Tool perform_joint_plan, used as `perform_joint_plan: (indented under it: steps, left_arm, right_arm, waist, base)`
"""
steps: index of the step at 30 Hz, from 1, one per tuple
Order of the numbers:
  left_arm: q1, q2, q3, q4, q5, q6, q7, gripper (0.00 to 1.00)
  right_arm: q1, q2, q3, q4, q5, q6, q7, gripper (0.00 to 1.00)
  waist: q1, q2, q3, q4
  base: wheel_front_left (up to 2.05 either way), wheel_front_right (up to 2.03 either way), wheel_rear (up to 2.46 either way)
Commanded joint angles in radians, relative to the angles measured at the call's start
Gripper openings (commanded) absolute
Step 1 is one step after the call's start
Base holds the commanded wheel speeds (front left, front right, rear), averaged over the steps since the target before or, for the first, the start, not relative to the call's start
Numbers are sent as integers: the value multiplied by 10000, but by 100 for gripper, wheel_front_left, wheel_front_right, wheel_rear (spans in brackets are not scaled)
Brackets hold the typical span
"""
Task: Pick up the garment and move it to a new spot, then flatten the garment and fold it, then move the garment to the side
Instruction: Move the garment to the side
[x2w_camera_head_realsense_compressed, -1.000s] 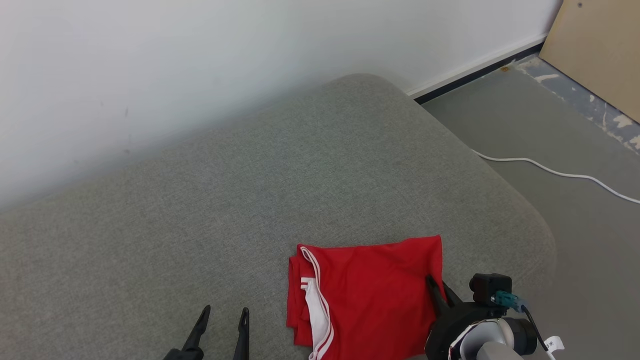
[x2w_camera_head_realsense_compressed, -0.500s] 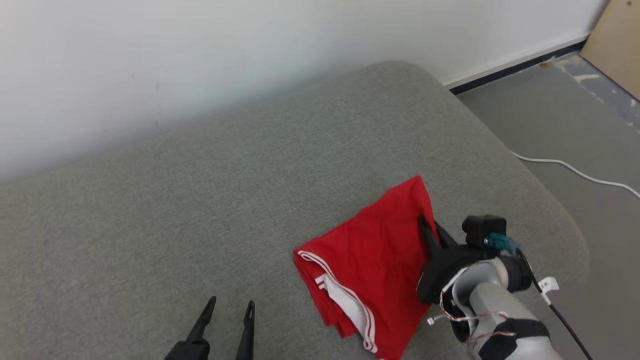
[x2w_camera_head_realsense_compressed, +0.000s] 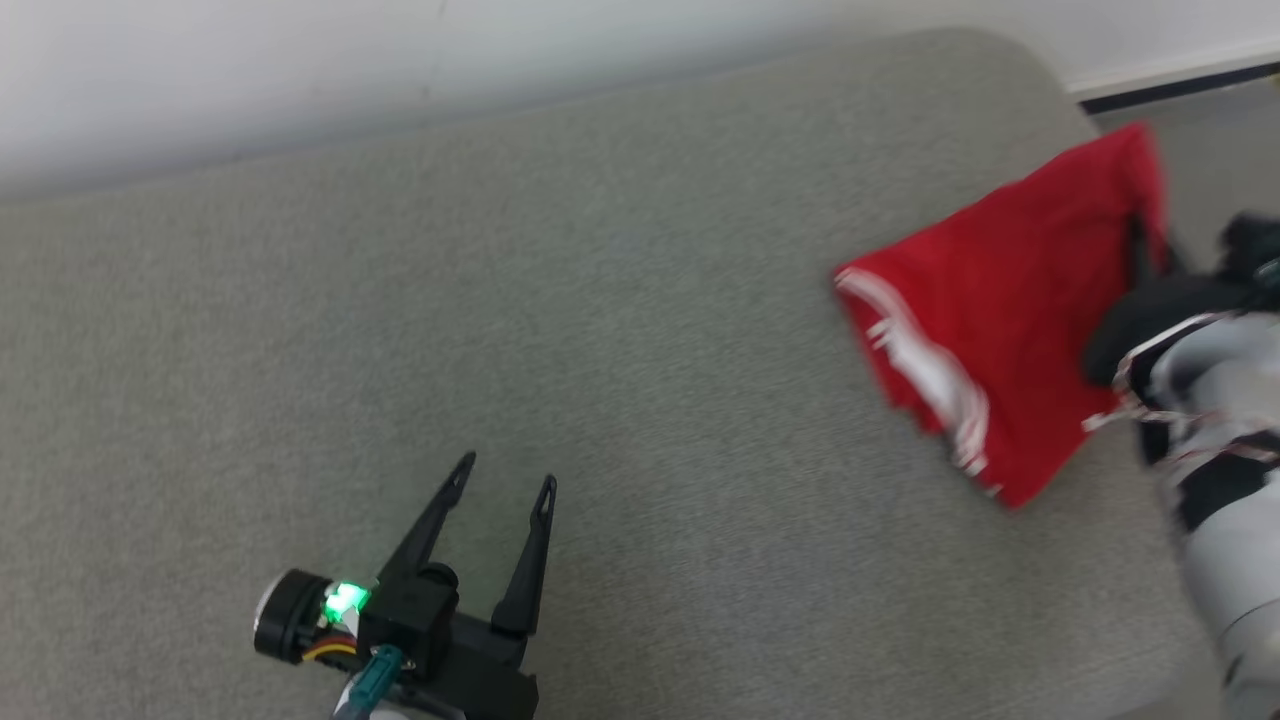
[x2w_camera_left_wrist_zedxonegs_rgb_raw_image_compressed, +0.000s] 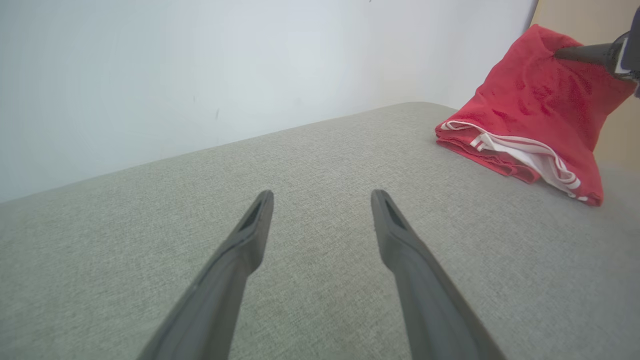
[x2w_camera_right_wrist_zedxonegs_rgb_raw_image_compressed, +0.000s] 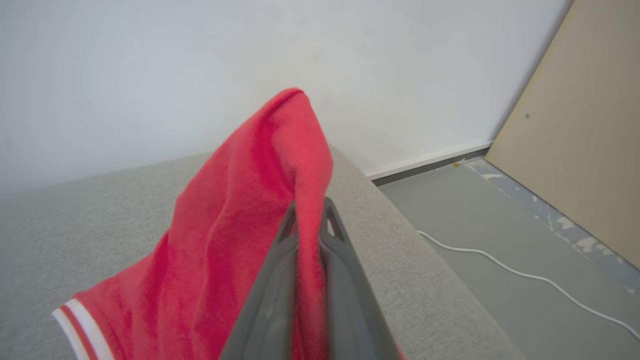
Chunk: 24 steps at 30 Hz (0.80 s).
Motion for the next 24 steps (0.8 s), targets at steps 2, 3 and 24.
perform_joint_plan:
  steps: [2, 3, 24]
  left_arm:
    - [-266, 65, -51, -130, 91, -49, -31, 100]
    - [-302, 107, -50, -181, 126, -52, -31, 100]
    - [-402, 343, 84, -462, 179, 8, -31, 100]
  right_arm:
    - [-389, -272, -460, 49, -419, -30, -64, 0]
    - [-576, -413, -786, 79, -667, -30, -64, 0]
    - [442, 64, -8390, -3785, -7082, -30, 1799, 100]
  waist:
    - [-2, -1, 1252, 1182]
    - [-2, -1, 1389, 1272]
    - [-2, -1, 1406, 1939]
  base:
    - [0, 0, 0]
    - [0, 0, 0]
    - [0, 0, 0]
